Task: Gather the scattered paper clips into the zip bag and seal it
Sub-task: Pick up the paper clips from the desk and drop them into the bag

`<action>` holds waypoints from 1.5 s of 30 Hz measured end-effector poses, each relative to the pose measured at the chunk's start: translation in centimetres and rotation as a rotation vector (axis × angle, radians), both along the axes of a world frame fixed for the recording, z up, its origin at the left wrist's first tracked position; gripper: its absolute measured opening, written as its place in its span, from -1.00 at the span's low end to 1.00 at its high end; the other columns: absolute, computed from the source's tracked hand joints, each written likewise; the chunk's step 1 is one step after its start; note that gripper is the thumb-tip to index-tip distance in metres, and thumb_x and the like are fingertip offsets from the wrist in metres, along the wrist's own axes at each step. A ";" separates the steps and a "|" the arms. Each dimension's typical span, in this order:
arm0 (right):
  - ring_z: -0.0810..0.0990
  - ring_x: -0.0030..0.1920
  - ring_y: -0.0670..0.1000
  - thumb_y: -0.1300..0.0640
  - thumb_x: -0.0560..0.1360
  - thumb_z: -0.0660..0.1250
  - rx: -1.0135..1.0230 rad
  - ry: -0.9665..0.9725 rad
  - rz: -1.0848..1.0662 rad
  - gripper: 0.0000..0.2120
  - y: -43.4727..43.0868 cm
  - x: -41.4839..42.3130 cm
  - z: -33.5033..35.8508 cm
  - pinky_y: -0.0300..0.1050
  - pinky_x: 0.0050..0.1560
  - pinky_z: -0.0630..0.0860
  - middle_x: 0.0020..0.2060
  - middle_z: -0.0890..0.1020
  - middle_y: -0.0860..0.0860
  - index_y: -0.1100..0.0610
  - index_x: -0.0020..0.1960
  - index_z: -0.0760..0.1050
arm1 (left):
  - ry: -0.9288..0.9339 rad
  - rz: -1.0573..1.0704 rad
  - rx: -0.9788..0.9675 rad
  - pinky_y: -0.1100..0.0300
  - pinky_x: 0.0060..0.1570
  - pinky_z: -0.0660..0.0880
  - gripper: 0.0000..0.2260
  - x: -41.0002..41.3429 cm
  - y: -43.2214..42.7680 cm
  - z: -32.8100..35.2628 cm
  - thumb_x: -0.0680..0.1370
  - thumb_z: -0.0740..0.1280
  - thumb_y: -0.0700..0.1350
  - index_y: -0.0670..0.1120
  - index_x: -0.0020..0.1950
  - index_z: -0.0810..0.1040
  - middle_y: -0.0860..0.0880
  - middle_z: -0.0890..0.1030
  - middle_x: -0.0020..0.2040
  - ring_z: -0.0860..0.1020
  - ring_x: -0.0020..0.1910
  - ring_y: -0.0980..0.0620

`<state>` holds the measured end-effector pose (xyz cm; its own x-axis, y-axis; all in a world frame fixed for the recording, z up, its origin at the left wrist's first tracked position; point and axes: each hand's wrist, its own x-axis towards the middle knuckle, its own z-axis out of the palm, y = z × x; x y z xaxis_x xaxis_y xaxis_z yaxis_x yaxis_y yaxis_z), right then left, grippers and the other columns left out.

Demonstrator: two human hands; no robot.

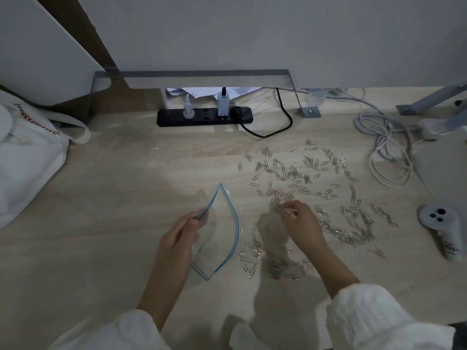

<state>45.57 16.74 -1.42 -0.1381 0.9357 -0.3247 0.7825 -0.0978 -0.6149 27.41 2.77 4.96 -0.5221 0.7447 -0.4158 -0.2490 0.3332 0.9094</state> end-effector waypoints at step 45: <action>0.45 -0.05 0.12 0.19 0.51 0.23 0.165 -0.179 0.490 -0.88 -5.9 4.2 -5.7 -0.03 -0.17 0.43 -0.07 0.49 0.11 0.18 -0.01 0.50 | 0.018 0.031 -0.013 0.50 0.00 0.45 -0.75 1.0 -1.3 -0.9 0.60 0.14 -0.21 -0.13 0.14 0.58 0.06 0.66 0.03 0.56 0.08 0.26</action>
